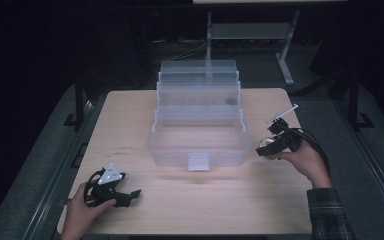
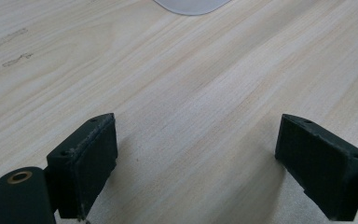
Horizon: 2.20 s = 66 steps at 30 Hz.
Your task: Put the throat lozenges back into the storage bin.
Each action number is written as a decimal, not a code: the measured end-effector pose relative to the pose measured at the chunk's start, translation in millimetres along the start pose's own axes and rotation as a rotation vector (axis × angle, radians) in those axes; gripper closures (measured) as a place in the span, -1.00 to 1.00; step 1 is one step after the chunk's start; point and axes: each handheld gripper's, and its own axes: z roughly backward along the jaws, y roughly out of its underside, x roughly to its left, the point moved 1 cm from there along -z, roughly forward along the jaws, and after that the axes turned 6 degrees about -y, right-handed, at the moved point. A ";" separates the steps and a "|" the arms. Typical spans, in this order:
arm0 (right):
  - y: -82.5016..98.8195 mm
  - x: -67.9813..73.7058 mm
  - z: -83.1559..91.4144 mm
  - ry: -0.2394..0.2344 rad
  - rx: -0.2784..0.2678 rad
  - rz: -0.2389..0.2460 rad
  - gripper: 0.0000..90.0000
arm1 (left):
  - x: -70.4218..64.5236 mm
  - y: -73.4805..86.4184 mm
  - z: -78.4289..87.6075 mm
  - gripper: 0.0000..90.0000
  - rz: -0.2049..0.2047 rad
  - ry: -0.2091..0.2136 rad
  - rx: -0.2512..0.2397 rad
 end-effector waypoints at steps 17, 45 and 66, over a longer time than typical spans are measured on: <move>-15.9 11.9 10.0 0.000 -0.017 0.029 -0.56 | 0.0 0.0 0.0 -0.74 0.000 0.000 0.000; -36.0 24.0 16.9 -0.002 -0.031 0.062 -0.56 | 0.0 0.0 0.0 -0.74 0.000 0.000 0.000; -62.7 43.0 11.0 -0.044 -0.044 0.113 -0.56 | 0.0 0.0 0.0 -0.74 0.000 0.000 0.000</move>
